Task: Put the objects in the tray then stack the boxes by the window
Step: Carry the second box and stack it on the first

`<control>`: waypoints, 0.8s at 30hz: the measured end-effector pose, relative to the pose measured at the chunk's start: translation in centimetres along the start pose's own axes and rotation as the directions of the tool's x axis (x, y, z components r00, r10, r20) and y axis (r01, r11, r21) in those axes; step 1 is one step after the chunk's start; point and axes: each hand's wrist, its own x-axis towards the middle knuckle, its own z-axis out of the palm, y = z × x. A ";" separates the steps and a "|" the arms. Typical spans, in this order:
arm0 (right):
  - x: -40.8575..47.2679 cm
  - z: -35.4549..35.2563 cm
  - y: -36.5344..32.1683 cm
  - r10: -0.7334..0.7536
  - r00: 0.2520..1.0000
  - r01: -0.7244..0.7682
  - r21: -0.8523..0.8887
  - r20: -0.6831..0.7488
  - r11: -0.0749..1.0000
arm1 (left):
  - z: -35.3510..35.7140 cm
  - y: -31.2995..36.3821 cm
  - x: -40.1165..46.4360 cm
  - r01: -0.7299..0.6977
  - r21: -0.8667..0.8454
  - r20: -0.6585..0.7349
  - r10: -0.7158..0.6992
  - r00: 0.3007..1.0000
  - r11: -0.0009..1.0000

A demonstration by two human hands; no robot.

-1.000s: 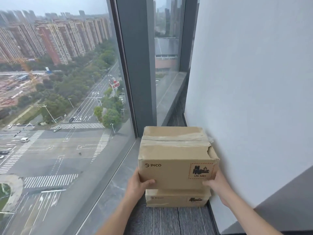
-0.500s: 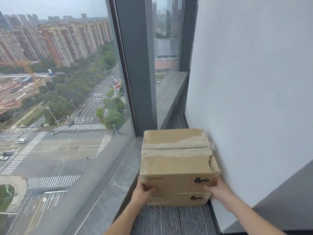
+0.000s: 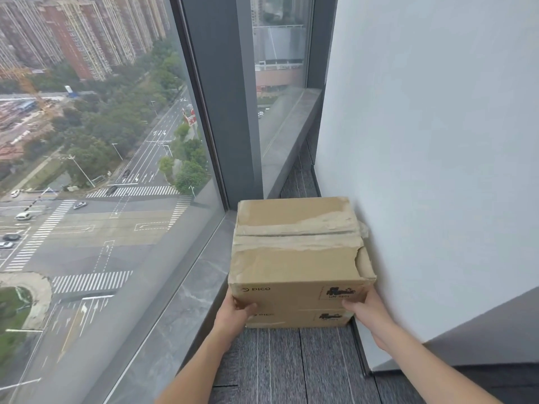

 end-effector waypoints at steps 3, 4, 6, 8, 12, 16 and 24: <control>-0.7 -0.4 -0.7 0.037 0.999 -0.037 -0.007 0.029 0.999 | -0.6 0.7 -0.2 0.049 0.065 0.031 -0.051 0.998 0.997; -1.3 -0.7 -1.2 0.058 0.997 -0.057 -0.018 0.047 0.998 | -0.7 0.9 -0.4 0.070 0.114 0.036 -0.075 0.997 0.991; -3.0 -1.4 -2.4 0.077 0.993 -0.073 -0.043 0.094 0.996 | -1.1 1.9 -1.5 0.119 0.249 0.071 -0.141 0.987 0.961; -5.0 -2.2 -3.8 0.106 0.985 -0.093 -0.099 0.140 0.991 | -1.8 3.7 -3.4 0.160 0.416 0.124 -0.230 0.965 0.895; -10.1 -3.9 -7.0 0.286 0.933 -0.220 -0.284 0.218 0.933 | -2.9 8.6 -8.2 0.102 0.677 0.175 -0.295 0.939 0.728; -16.2 -5.5 -12.3 0.307 0.918 -0.196 -0.386 0.251 0.901 | -4.1 15.1 -14.1 -0.033 0.815 0.215 -0.249 0.944 0.578; -33.5 -12.0 -26.2 0.223 0.939 -0.032 -0.581 0.261 0.813 | -4.6 32.8 -29.0 -0.275 0.870 0.396 -0.247 0.884 0.410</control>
